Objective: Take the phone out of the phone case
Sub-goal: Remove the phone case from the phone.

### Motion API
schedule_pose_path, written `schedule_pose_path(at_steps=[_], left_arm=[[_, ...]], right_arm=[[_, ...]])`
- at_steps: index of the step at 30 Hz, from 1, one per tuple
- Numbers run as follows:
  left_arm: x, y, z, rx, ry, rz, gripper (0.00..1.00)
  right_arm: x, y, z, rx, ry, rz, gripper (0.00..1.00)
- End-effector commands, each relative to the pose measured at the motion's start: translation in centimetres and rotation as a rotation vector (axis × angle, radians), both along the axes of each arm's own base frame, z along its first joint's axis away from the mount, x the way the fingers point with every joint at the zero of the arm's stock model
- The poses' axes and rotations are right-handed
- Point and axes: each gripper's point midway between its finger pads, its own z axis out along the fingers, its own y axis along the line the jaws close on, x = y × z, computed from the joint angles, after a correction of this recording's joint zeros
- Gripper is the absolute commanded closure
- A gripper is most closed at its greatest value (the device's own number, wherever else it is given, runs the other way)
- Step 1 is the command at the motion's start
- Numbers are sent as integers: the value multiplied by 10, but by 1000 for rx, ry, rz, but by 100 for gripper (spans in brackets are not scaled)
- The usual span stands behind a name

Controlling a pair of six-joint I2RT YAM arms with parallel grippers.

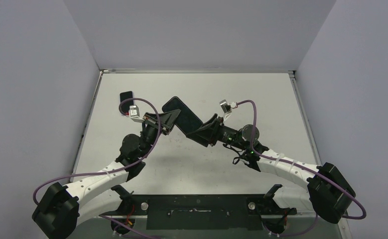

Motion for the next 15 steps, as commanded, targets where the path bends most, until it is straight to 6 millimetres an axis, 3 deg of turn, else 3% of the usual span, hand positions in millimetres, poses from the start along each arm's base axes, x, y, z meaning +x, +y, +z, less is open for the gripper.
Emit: schedule_pose_path(at_steps=[1, 8, 15], left_arm=[[-7, 17, 43, -123, -113, 50, 100], [-8, 19, 43, -133, -117, 57, 100], [-9, 14, 43, -132, -111, 31, 100]], right_arm=[[-12, -2, 29, 77, -106, 26, 56], [-14, 1, 30, 76, -112, 40, 61], [-13, 2, 31, 68, -132, 39, 78]])
